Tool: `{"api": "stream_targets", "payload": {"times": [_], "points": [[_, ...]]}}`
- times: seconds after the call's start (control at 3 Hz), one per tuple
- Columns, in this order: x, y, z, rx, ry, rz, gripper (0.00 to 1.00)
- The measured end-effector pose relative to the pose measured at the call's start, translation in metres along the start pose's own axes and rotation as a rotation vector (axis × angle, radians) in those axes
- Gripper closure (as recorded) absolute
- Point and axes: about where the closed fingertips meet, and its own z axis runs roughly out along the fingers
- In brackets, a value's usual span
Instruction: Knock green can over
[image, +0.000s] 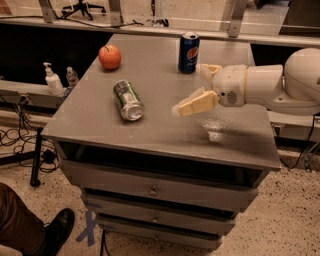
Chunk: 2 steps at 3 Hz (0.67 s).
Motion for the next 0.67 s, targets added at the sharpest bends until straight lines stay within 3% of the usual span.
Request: {"api": "stream_targets", "payload": {"times": [0.67], "points": [[0.0096, 0.0053, -0.0033, -0.005, 0.011, 0.015, 0.00]]}}
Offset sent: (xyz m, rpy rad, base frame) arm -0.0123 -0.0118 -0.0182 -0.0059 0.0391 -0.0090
